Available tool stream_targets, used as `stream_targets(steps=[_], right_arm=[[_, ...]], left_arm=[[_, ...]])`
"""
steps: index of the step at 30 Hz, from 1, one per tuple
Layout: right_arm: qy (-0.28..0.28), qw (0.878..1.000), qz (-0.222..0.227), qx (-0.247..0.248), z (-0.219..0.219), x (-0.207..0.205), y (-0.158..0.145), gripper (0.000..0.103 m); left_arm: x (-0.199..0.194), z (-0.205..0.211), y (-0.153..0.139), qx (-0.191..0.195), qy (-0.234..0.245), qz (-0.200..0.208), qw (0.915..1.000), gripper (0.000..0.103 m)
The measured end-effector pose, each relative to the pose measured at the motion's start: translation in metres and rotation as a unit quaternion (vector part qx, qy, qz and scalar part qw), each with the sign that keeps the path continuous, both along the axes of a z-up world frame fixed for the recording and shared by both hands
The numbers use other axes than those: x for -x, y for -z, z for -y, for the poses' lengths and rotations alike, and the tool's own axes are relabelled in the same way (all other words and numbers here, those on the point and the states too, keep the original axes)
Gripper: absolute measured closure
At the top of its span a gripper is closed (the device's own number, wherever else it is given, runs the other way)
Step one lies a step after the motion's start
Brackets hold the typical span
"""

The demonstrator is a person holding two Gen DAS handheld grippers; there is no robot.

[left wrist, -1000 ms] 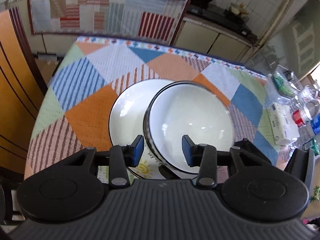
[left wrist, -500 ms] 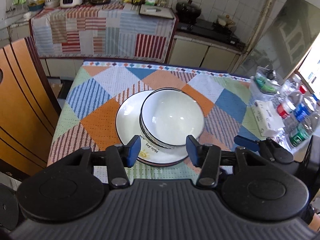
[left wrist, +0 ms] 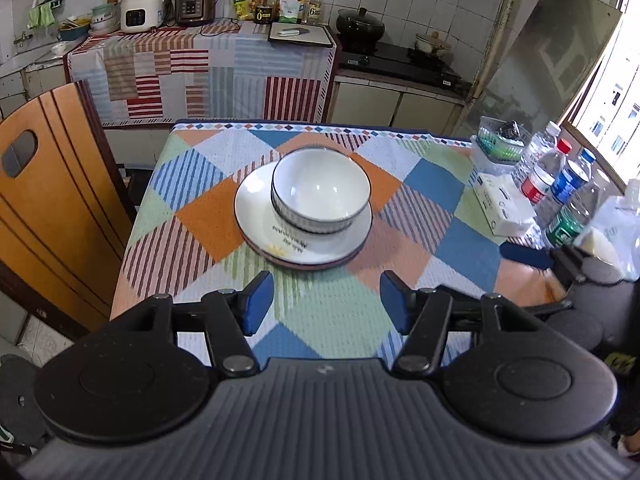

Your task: Organize plates and bowls

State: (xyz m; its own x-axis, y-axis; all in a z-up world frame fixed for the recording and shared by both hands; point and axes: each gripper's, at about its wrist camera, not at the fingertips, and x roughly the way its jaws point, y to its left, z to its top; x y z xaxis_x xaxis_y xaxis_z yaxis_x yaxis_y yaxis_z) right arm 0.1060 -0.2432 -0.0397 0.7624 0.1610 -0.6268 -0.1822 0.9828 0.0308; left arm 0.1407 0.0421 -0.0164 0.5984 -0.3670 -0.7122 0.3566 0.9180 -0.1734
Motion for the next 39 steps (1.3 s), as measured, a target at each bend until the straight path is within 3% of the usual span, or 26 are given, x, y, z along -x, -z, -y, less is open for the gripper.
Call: stream_targets(steps=[9,15,19,25,39], right_arm=[[0.020,1.000,-0.019,0.000,-0.004,0.030,-0.025,0.005],[0.063,0.998,-0.020,0.013,-0.009,0.054,-0.038,0.000],[0.115,0.992,-0.047,0.036,-0.014,0.059,-0.044,0.000],[0.114,0.990,-0.063,0.057,-0.025,0.081,-0.055,0.000],[0.147,0.987,-0.060,0.023,-0.020,0.102,-0.065,0.000]], left_arm=[[0.032,-0.007,0.002,-0.024,-0.033,0.009,0.9991,0.029],[0.048,-0.011,-0.005,-0.039,-0.045,0.025,0.9979,0.003],[0.053,-0.007,-0.006,-0.063,-0.054,0.021,0.9963,0.002],[0.064,0.001,-0.005,-0.096,-0.047,0.008,0.9943,0.002],[0.093,-0.006,-0.015,-0.070,-0.060,0.040,0.9949,0.002]])
